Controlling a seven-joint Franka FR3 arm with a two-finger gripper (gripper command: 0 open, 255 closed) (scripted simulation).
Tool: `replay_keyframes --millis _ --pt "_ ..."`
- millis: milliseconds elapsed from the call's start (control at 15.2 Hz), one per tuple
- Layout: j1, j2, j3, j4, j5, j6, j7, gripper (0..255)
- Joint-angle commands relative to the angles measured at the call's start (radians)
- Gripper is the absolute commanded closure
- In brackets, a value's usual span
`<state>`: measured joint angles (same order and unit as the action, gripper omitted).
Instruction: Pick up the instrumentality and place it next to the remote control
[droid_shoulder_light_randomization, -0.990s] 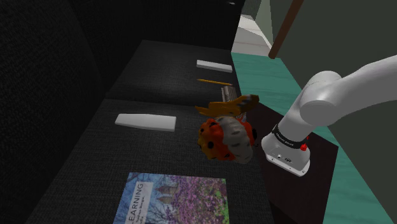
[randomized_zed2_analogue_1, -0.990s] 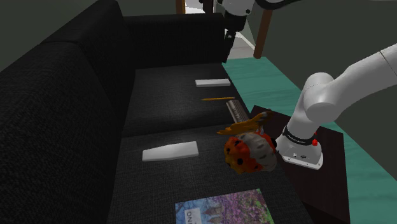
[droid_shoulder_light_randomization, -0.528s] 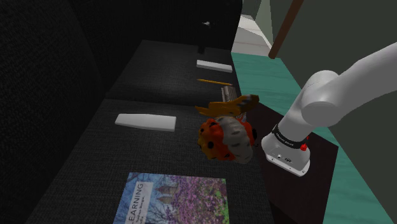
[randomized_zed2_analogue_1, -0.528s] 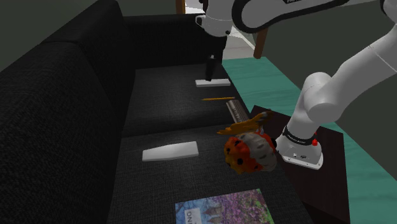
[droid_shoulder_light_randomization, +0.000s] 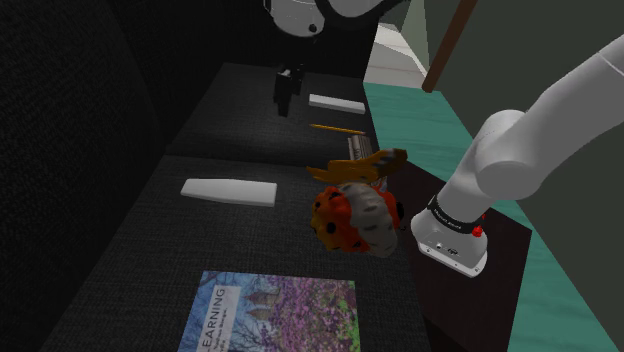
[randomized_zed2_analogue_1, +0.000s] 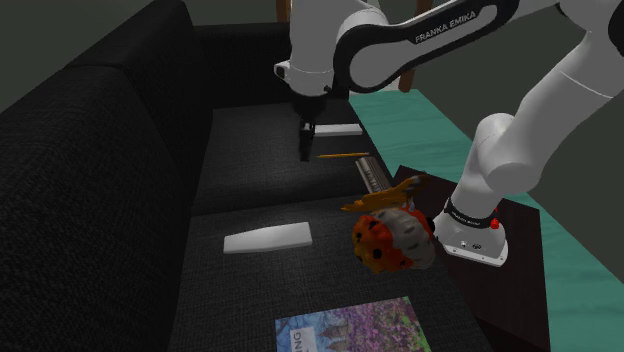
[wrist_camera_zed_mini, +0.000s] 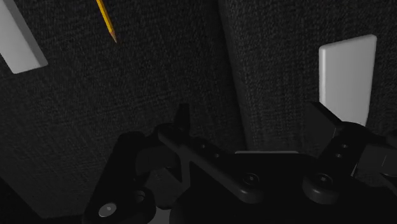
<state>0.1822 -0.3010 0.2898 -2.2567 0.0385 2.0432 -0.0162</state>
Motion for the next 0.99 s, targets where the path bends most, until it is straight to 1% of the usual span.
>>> replay_keyframes --millis 0,396,660,924 --pt "0.013 0.056 0.027 0.024 -0.007 0.022 0.018 0" --pt "0.052 0.238 0.101 0.11 -0.057 0.084 0.08 0" --pt "0.088 0.367 0.138 0.182 -0.109 0.112 0.128 0" --pt "0.135 0.499 0.162 0.266 -0.169 0.127 0.174 0"
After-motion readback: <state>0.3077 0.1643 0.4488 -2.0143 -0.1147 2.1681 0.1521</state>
